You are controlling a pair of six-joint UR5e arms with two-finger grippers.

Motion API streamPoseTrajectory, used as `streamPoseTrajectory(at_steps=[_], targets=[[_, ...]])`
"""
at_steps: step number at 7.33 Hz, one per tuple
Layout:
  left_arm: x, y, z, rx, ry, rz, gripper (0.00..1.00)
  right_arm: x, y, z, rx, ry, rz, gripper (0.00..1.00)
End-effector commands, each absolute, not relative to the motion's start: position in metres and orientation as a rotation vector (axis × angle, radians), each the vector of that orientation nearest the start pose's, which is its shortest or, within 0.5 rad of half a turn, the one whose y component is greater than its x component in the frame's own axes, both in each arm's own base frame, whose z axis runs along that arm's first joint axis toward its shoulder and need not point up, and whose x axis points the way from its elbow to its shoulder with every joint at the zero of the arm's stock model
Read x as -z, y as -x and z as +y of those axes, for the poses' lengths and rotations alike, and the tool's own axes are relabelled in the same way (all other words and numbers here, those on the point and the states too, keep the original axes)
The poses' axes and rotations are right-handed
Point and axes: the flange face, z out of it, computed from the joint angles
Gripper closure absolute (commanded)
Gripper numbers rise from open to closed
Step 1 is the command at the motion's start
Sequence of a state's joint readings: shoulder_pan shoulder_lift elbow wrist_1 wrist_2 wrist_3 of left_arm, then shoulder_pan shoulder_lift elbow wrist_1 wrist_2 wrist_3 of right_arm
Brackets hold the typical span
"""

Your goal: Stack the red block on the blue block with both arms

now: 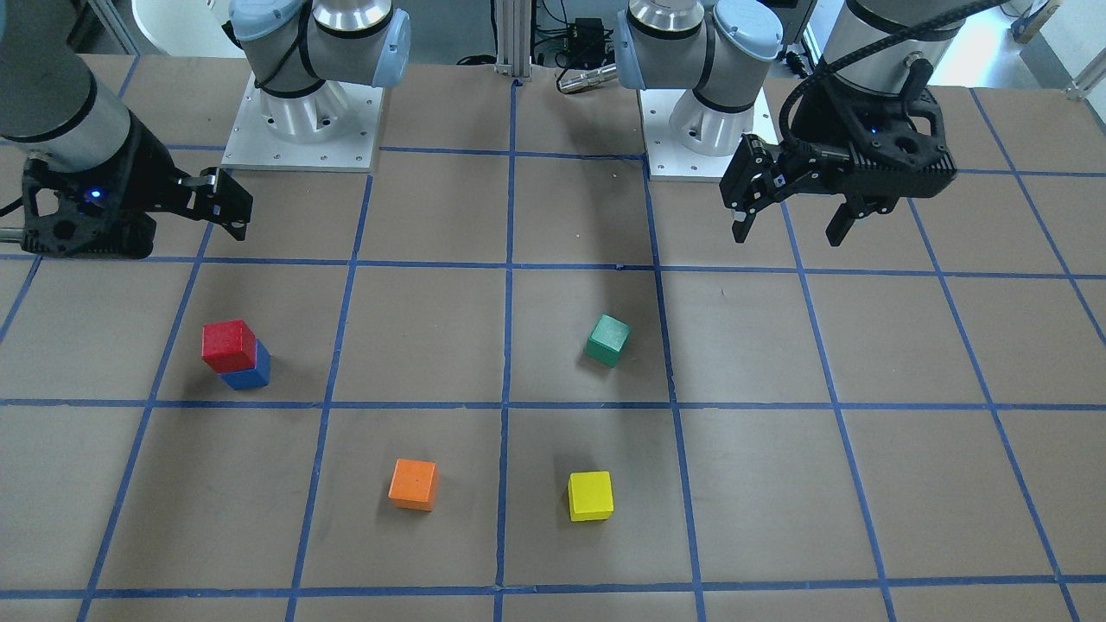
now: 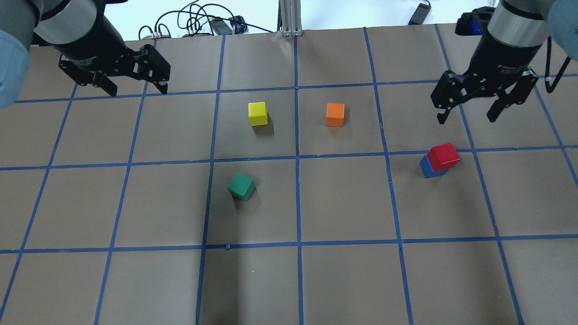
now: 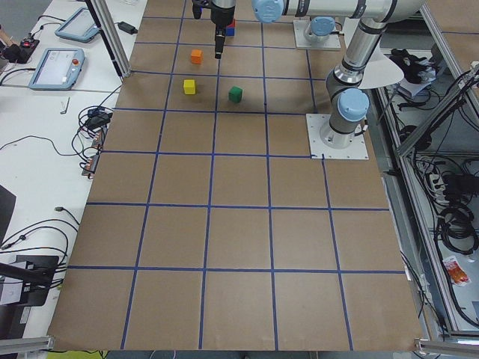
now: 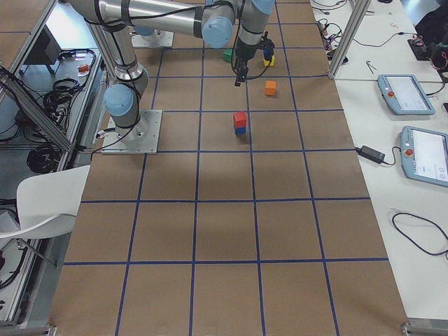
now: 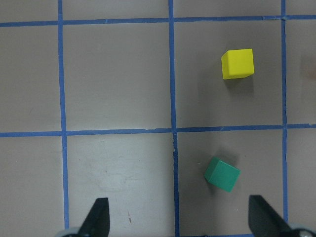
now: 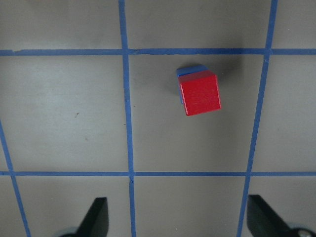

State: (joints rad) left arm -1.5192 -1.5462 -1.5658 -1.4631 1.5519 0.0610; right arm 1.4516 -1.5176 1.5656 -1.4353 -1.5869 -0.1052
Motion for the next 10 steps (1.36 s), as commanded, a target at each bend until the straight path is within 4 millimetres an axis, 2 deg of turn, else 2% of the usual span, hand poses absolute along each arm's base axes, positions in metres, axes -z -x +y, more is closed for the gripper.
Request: streamPoseTrajectory(at_steps=[1, 3, 4, 10], targets=[[-0.514, 0.109, -0.500, 0.219, -0.014, 3.148, 0.00, -0.455, -0.115, -0.498, -0.283, -0.032, 3.138, 0.00], [-0.514, 0.109, -0.500, 0.219, -0.014, 3.148, 0.00, -0.453, -0.147, -0.489, -0.285, -0.044, 3.150, 0.00], [-0.514, 0.109, -0.500, 0.219, -0.014, 3.148, 0.00, -0.451, -0.155, -0.488, -0.289, -0.022, 3.152, 0.00], [-0.514, 0.109, -0.500, 0.218, -0.016, 3.140, 0.00, -0.449, -0.157, -0.487, -0.294, -0.010, 3.153, 0.00]])
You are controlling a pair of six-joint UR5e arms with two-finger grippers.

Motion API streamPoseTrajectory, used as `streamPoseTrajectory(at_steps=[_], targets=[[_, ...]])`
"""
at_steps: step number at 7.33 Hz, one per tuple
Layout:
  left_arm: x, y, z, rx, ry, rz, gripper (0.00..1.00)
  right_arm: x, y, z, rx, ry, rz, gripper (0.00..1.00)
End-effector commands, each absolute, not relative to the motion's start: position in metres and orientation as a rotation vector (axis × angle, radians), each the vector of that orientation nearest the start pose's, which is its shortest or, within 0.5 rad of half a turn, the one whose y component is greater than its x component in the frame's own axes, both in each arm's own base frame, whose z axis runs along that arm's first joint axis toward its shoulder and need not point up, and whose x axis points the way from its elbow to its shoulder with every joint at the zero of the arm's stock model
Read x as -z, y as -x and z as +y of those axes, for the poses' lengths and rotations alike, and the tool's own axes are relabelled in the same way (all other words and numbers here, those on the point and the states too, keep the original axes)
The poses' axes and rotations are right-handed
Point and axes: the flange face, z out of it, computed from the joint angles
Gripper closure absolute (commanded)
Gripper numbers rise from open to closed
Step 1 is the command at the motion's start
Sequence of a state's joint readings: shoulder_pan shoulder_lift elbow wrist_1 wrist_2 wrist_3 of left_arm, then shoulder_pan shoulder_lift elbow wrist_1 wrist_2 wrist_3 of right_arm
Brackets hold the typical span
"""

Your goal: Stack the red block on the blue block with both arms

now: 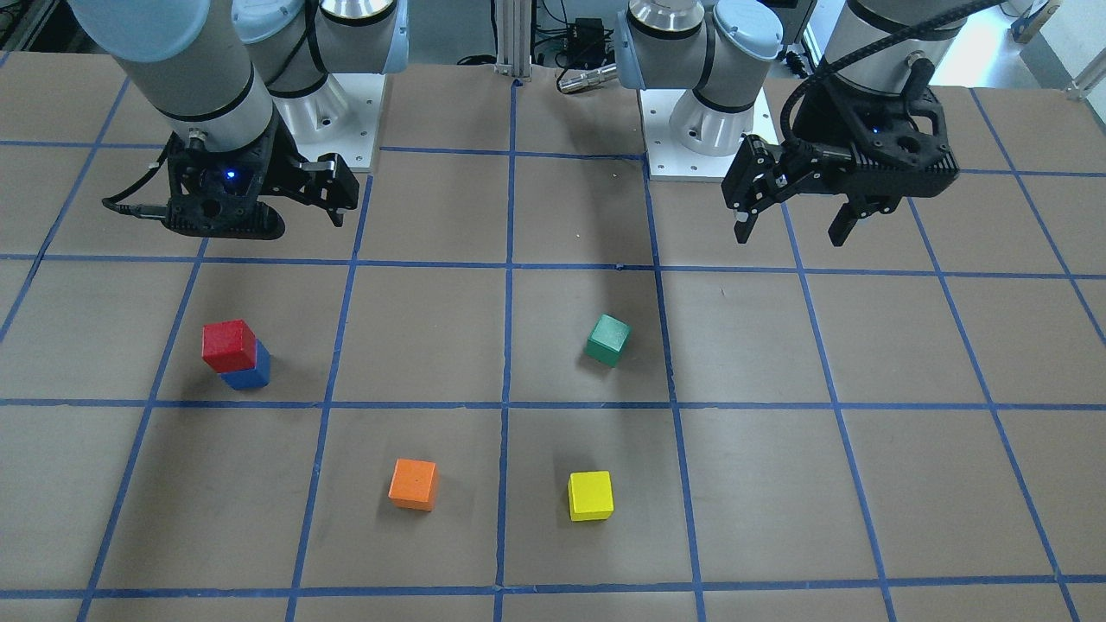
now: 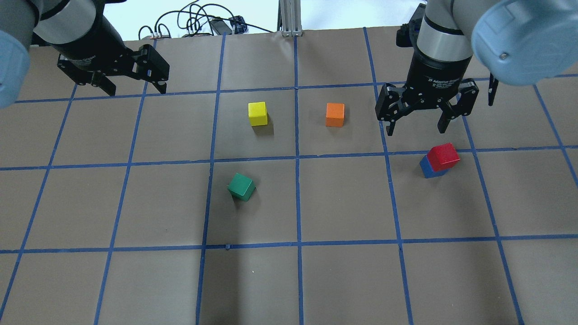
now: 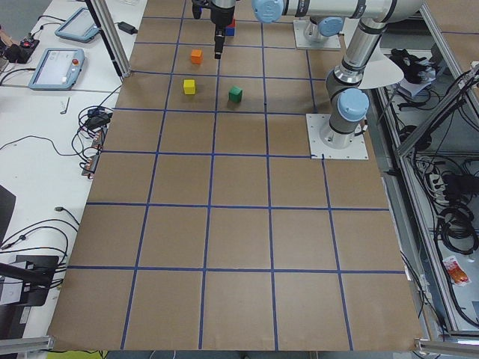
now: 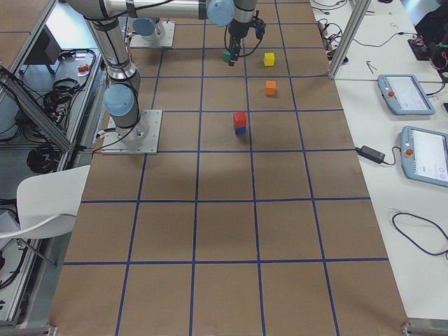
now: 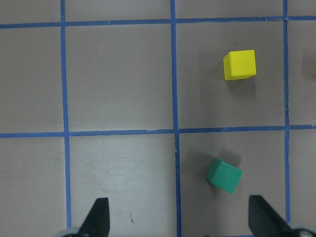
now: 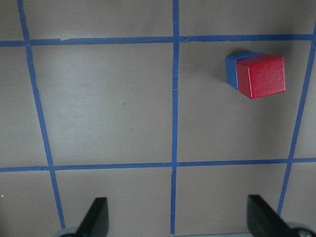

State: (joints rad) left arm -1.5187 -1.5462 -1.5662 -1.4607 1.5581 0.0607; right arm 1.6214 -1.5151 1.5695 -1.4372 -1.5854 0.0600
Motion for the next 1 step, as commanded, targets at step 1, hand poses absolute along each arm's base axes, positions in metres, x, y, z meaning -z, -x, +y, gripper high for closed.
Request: streamPoseTrajectory(at_steps=[1], targets=[[-0.5130, 0.1087, -0.5008, 0.213, -0.016, 3.140, 0.00, -0.4472, -0.1566, -0.4872, -0.301, -0.007, 3.153, 0.00]])
